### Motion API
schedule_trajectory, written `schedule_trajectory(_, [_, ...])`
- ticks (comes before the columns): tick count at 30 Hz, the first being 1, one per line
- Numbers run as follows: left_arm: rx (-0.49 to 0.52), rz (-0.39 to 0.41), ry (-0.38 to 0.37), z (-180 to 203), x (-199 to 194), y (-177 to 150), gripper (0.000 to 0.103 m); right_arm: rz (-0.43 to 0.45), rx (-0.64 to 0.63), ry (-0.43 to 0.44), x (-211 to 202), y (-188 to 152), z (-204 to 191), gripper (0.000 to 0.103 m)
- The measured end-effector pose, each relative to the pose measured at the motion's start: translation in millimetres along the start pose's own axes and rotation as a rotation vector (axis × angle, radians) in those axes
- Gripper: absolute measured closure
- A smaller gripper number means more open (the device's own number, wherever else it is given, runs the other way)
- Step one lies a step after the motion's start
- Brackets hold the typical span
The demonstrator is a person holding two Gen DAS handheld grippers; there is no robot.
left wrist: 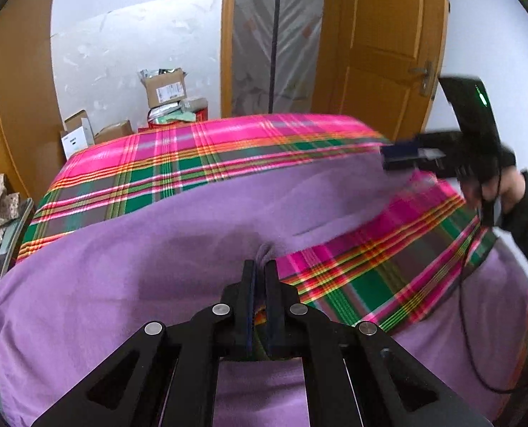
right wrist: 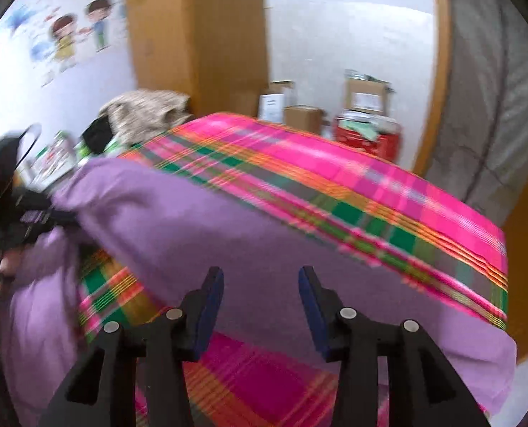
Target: Fold clothes
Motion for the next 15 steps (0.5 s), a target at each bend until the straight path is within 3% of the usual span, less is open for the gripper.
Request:
schedule_trajectory(5, [-0.024, 0.016, -0.024, -2, -11, 2, 0.099, -0.056, -0.132, 0.05, 3, -16, -43, 0.059])
schedule_trajectory(15, [-0.057, -0.066, -0.101, -1, -4, -16, 0.097, -0.149, -0.152, 0.029, 18, -27, -50, 0.059])
Point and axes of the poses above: each gripper's, at about its wrist camera, not at the fingertips, and x roughly the way its jaws point, z to its right, y to its top, the point moved 2 cm from there along x, roughly the way its jaws point, and after that the axes turned 1 degree about -y, right-handed, at the moved point
